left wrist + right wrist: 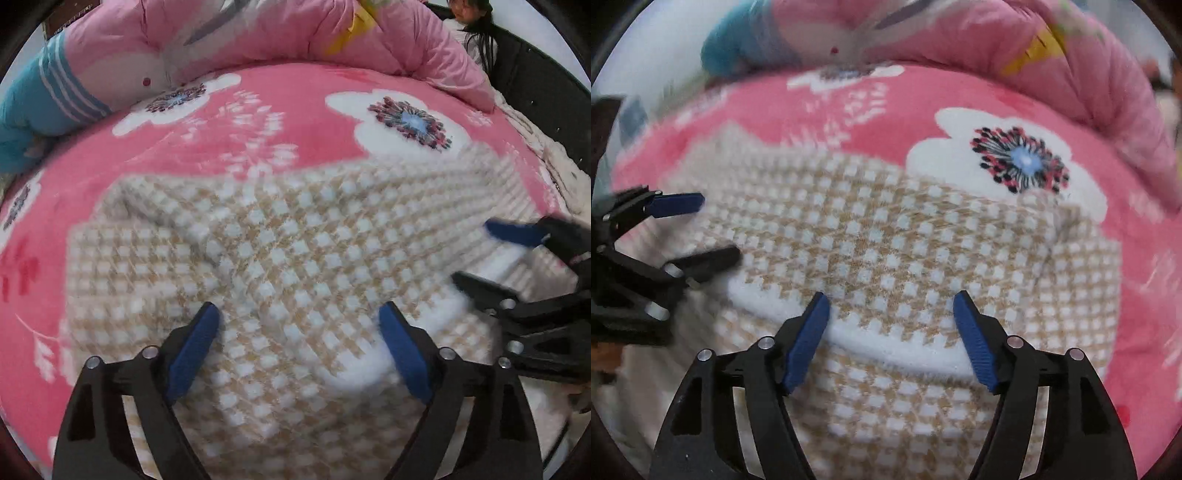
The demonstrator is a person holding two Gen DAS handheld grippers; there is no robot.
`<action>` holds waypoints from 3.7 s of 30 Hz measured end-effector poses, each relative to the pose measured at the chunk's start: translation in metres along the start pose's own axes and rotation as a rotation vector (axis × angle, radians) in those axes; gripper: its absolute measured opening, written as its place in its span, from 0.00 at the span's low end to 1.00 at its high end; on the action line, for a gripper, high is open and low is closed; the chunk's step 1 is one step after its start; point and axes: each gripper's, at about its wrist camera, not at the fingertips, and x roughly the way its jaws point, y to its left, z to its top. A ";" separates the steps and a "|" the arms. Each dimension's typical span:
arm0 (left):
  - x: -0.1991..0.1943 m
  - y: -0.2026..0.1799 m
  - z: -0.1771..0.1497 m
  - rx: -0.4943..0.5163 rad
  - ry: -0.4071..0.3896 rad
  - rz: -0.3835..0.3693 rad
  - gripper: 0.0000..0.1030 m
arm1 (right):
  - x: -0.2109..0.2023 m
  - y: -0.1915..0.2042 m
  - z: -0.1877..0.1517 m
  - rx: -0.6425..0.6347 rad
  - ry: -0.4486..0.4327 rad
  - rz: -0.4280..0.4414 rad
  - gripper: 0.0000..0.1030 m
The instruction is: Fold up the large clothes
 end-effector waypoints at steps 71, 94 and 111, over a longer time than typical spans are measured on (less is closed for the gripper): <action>-0.082 0.117 -0.137 -0.238 -0.166 -0.297 0.30 | -0.073 0.016 -0.140 0.294 -0.017 0.175 0.92; -0.078 0.047 -0.140 -0.007 -0.118 0.033 0.33 | -0.068 0.021 -0.137 0.299 -0.012 0.169 0.93; -0.078 0.037 -0.139 -0.059 -0.101 0.133 0.34 | -0.068 0.018 -0.155 0.301 -0.097 0.211 0.93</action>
